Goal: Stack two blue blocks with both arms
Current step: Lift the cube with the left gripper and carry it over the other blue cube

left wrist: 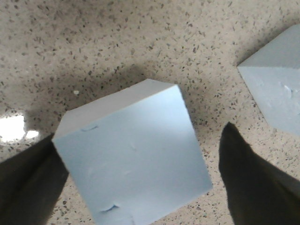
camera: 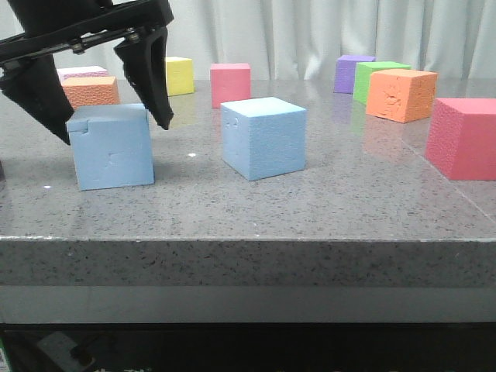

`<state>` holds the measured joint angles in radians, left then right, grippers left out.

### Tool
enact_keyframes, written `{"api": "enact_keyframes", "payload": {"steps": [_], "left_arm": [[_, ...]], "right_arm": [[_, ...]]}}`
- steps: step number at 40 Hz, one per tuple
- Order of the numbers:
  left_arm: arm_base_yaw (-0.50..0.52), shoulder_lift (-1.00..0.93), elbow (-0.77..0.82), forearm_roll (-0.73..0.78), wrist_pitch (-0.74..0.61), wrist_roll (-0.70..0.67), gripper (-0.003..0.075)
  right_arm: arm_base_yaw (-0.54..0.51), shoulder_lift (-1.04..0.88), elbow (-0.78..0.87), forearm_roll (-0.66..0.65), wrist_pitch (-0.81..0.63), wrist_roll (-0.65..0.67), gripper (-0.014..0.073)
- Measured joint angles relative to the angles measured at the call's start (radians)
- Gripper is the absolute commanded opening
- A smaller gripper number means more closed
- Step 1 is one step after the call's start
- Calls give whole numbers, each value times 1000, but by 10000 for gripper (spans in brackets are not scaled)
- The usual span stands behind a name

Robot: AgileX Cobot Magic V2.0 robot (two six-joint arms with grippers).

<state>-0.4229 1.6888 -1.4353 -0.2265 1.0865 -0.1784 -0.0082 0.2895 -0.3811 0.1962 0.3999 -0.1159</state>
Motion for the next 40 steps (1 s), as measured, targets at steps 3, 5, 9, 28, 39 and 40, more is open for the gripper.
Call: {"api": "enact_keyframes", "payload": {"steps": [3,5,9,28,39,40], "left_arm": [[0,0,0,0,2,0,437],[0,0,0,0,2,-2,396],[0,0,-2,0,4,-2,344],[0,0,-128,0,108,11,335],[-15,15,-329,0,157,19,335],[-19,21,-350,0,157,20,335]], "right_arm": [[0,0,0,0,0,0,-71],[0,0,0,0,0,0,-71],[0,0,0,0,0,0,-71],[0,-2,0,0,0,0,-71],[0,-2,0,0,0,0,-71],[0,-2,0,0,0,0,-71]]}}
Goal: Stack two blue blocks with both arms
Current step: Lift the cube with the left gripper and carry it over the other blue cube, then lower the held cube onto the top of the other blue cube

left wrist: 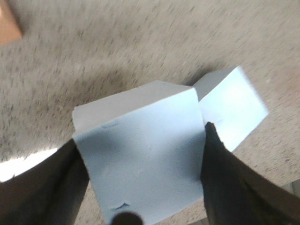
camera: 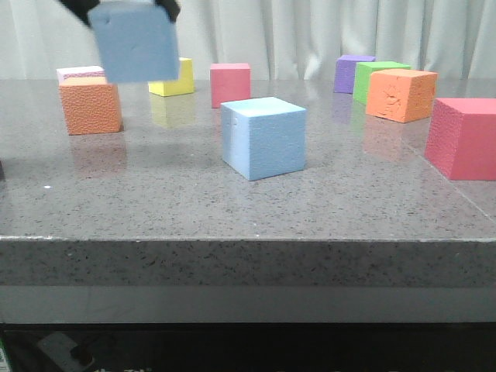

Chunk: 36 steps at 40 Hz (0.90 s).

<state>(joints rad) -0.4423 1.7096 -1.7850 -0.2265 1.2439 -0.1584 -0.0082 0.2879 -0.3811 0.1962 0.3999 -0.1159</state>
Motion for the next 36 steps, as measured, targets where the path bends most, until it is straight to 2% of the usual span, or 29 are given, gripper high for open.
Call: {"api": "enact_keyframes", "payload": {"steps": [15,36], "left_arm": [[-127,102,-149,-22,8,4,337],[-155,160,-156,-61,10,6,337]], "right_arm": [[0,0,0,0,0,0,-71],[0,0,0,0,0,-2,-71]]}}
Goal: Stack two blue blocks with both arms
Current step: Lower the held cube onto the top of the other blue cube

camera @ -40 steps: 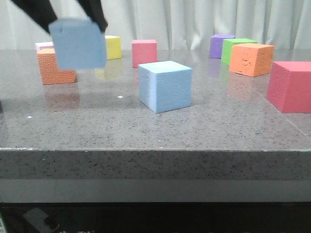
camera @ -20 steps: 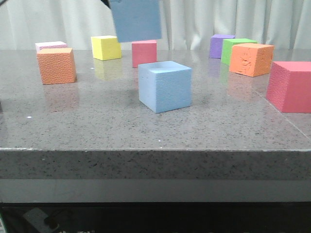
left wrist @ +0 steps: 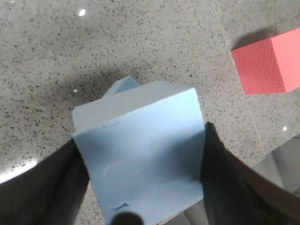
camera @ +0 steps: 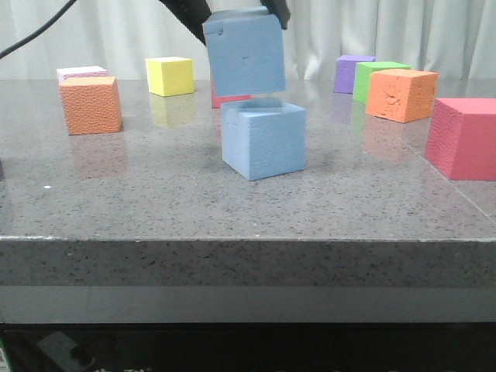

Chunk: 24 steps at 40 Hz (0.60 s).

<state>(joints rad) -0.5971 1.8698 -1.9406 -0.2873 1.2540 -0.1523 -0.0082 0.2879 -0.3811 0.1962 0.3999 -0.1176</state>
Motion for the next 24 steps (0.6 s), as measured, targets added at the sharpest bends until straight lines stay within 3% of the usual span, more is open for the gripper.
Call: {"api": "enact_keyframes", "payload": {"steps": [24], "left_arm": [[0,29,0,-4,0,0,349]], "right_arm": [[0,0,0,0,0,0,-71]]}}
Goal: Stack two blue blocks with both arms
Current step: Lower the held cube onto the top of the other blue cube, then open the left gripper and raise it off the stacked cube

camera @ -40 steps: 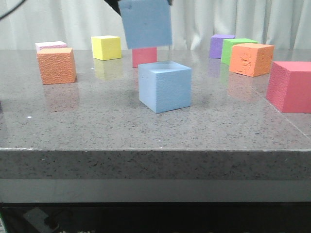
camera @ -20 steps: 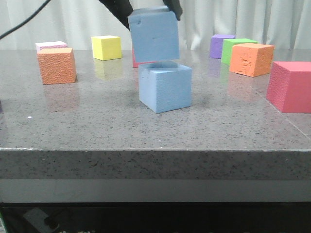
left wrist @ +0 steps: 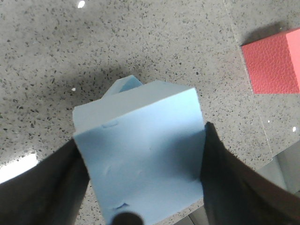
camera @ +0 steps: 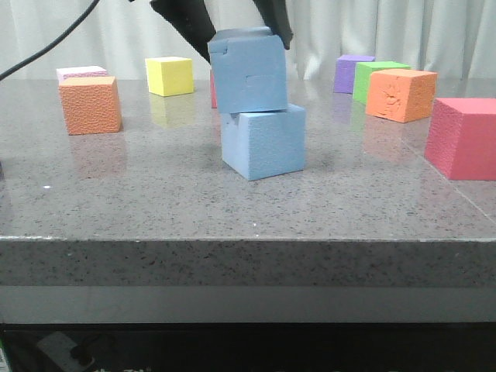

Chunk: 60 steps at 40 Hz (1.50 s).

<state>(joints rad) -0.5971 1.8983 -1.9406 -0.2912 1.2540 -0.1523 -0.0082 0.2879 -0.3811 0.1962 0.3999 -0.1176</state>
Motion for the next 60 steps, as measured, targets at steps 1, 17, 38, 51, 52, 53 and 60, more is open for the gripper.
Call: {"api": "enact_keyframes", "payload": {"steps": [1,17,38,51,52,53,60], "left_arm": [[0,0,0,0,0,0,363],[0,0,0,-2,0,17,583],[0,0,0,-2,0,30,603],[0,0,0,-2,0,31,603],[0,0,0,-2,0,31,603],[0,0,0,-2,0,31,603],[0,1,-29,10,0,33,603]], "right_arm": [[0,0,0,0,0,0,-71],[0,0,0,0,0,0,-71],[0,0,0,0,0,0,-71],[0,0,0,0,0,0,-71],[0,0,0,0,0,0,-71],[0,0,0,0,0,0,-71],[0,0,0,0,0,0,-71]]}}
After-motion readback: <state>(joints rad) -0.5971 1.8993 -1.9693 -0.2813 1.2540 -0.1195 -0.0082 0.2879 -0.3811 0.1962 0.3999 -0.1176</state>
